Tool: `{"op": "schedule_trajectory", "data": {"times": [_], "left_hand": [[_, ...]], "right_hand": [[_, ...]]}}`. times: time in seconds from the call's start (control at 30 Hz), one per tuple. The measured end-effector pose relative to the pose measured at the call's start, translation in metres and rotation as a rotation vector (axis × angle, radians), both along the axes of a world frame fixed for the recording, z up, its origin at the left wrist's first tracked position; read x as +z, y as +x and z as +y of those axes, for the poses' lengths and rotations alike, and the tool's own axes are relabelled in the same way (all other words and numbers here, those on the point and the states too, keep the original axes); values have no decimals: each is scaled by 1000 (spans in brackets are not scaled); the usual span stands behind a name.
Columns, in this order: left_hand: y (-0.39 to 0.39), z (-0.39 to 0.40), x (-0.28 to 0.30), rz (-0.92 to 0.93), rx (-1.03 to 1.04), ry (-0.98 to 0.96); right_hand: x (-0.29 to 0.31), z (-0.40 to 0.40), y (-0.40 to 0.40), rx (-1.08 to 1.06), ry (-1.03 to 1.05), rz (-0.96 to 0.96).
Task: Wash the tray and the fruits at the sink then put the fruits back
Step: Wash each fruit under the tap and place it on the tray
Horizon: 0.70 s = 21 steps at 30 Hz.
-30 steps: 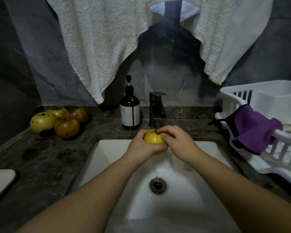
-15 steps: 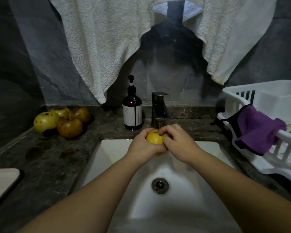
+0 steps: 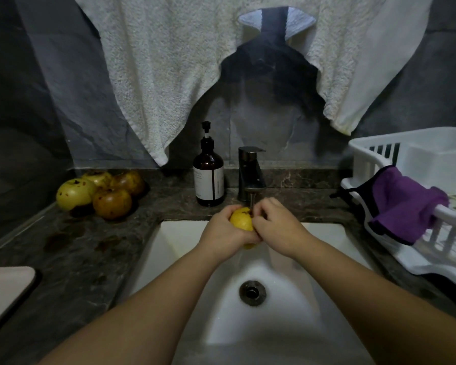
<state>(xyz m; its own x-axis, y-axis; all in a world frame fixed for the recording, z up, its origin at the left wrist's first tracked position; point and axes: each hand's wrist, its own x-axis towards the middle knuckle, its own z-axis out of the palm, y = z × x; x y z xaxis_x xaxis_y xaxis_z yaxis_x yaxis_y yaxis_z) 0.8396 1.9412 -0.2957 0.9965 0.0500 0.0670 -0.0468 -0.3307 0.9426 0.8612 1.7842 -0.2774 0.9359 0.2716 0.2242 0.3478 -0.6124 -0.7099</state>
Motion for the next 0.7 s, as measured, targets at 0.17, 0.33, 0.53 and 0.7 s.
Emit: {"op": "schedule_trajectory", "data": {"times": [0.17, 0.33, 0.53, 0.7], "left_hand": [[0, 3, 1, 1, 19, -4], [0, -2, -4, 5, -27, 69], [2, 10, -1, 220, -97, -319], [4, 1, -6, 446, -90, -457]], "right_hand": [[-4, -4, -1, -56, 240, 165], [-11, 10, -4, -31, 153, 273], [-9, 5, 1, -105, 421, 338], [-7, 4, -1, -86, 719, 609]]}}
